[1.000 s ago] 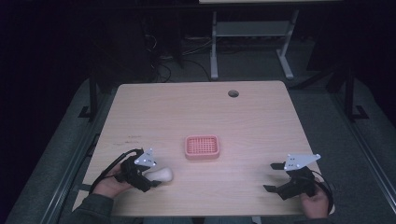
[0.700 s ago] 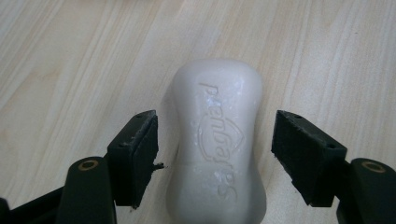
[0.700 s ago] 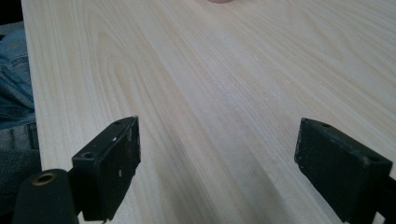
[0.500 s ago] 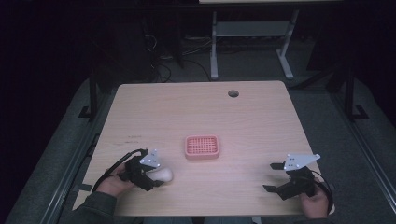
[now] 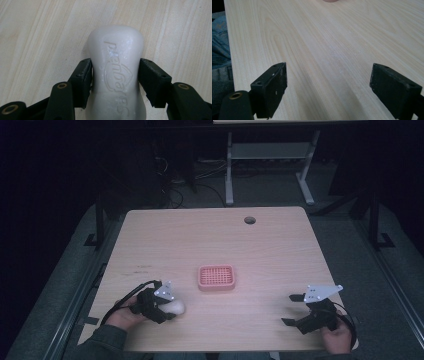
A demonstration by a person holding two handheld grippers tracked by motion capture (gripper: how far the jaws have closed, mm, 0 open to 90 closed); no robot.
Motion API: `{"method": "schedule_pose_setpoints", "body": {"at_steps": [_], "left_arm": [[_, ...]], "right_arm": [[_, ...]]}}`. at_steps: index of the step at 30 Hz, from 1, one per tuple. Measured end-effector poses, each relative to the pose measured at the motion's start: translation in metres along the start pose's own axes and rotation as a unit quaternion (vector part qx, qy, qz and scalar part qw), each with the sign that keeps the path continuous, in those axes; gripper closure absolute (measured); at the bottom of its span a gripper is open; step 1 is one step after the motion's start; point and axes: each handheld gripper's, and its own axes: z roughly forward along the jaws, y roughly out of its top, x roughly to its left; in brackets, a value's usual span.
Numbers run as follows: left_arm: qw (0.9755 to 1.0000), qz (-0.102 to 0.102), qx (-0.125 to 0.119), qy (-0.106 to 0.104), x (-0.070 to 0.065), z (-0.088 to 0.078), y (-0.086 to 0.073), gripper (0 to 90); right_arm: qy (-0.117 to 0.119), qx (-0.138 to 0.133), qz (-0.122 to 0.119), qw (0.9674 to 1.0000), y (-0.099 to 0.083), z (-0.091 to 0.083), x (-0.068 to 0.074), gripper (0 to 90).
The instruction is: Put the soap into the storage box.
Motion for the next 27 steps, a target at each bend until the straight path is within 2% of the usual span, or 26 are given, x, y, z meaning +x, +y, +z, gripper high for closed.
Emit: {"method": "schedule_pose_setpoints", "body": {"at_steps": [9, 15, 19, 27], "left_arm": [[1.0, 0.004, 0.006, 0.001, 0.0005, 0.0021, 0.0001, 46.3], [1.0, -0.002, 0.007, -0.002, 0.0012, 0.0024, -0.0001, 47.3], [0.9998, -0.014, 0.007, -0.008, 0.0018, 0.0026, -0.0002, 48.2], [0.9997, -0.018, 0.012, -0.009, 0.0014, 0.0029, 0.0022, 49.0]], "right_arm": [[0.0, 0.0, 0.0, 1.0, -0.0001, 0.0, -0.0002, 14.1], [0.0, 0.0, -0.001, 1.0, 0.0, -0.0001, -0.0001, 14.1], [0.0, 0.0, -0.002, 1.0, 0.0001, 0.0003, -0.0002, 14.1], [0.0, 0.0, 0.0, 1.0, 0.0, -0.0001, 0.0001, 14.1]]}}
